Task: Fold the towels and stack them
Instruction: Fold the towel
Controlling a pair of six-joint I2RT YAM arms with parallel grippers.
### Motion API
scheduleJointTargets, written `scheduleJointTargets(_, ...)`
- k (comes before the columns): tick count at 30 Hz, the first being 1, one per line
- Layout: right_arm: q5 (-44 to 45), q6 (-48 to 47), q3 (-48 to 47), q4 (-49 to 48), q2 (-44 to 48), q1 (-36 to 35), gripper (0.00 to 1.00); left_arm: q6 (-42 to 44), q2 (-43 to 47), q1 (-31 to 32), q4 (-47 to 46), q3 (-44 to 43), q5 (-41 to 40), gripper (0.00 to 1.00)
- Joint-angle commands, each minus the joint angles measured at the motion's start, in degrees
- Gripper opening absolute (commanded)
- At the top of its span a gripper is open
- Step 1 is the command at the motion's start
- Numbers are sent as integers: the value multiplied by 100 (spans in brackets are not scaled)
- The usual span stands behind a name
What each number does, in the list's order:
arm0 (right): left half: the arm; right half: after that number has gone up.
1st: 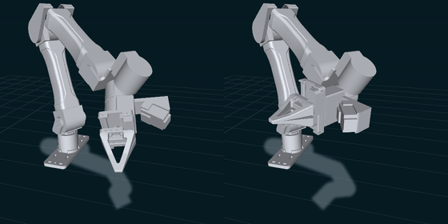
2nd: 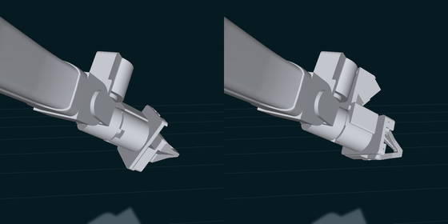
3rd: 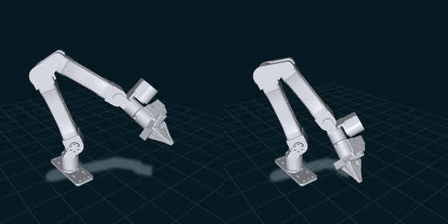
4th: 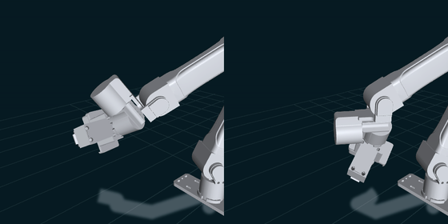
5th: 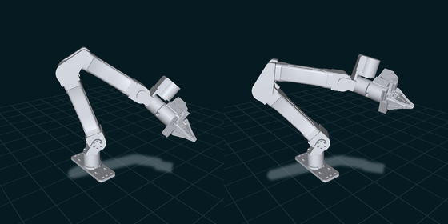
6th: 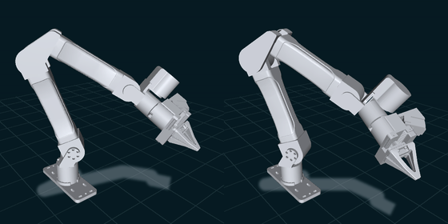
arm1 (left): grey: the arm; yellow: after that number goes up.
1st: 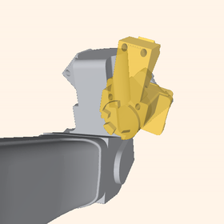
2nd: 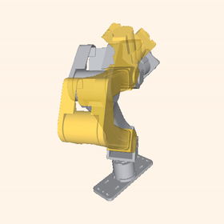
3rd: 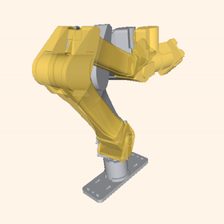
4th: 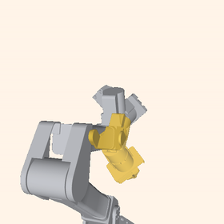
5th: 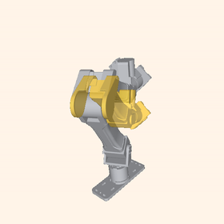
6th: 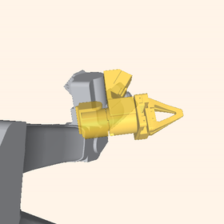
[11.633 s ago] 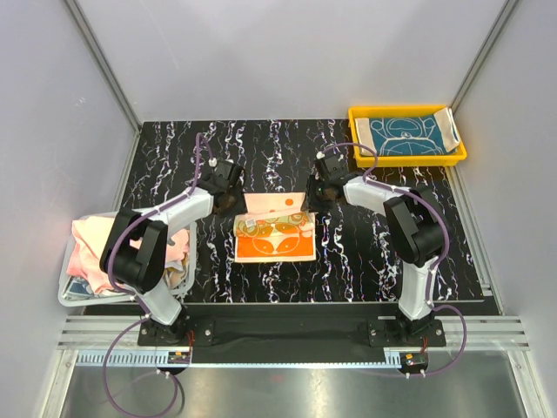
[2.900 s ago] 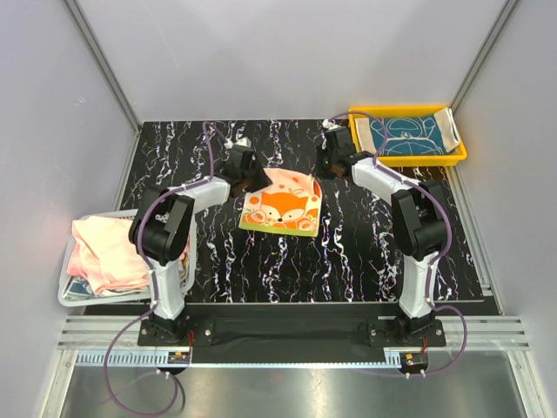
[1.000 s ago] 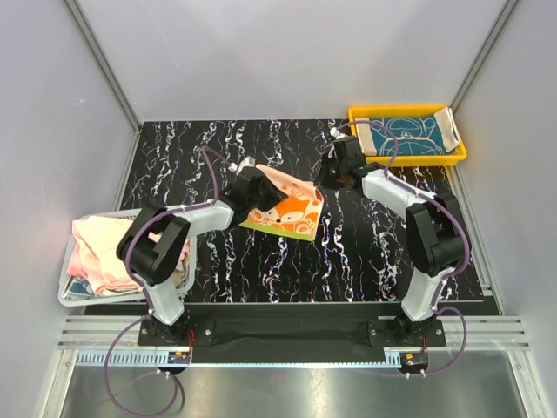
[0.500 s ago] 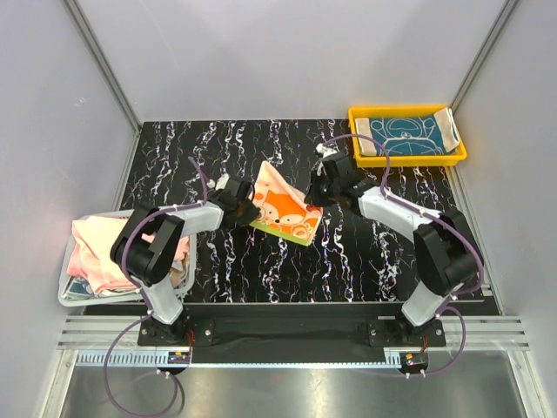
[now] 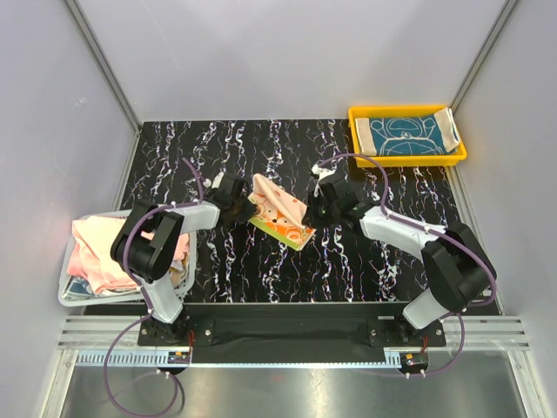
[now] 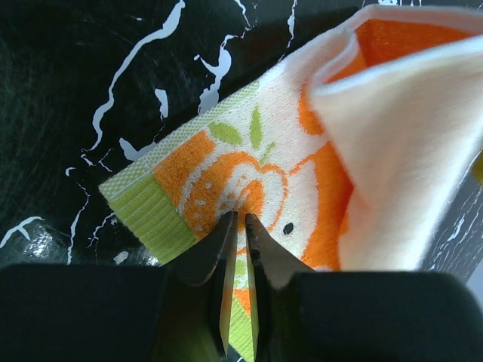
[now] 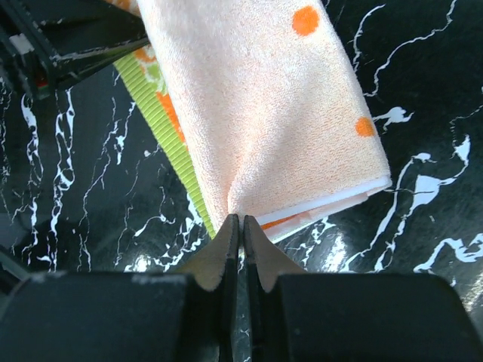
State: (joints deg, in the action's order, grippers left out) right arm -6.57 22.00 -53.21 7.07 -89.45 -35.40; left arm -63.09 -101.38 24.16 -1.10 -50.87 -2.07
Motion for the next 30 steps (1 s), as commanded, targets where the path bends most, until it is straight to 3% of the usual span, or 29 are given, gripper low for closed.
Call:
scheduleJointTargets(1,94,138,30,-312,270,-125,10,51,-259,-78,137,209,-84,17)
scheduleJointTargets(16,147,419,241,-479,104,-486,11,104,65,-122,58,288,-74,18)
scheduleJointTargets(20,165,481,267,-426,-20,-503,16,227,565,-140,277,367,-250,25)
scheduleJointTargets(23,226,533,250,-373,-64,-503,26,288,891,-157,479,420,-452,28)
scheduleJointTargets(30,279,533,197,-268,-38,-503,27,394,1173,-210,559,490,-506,30)
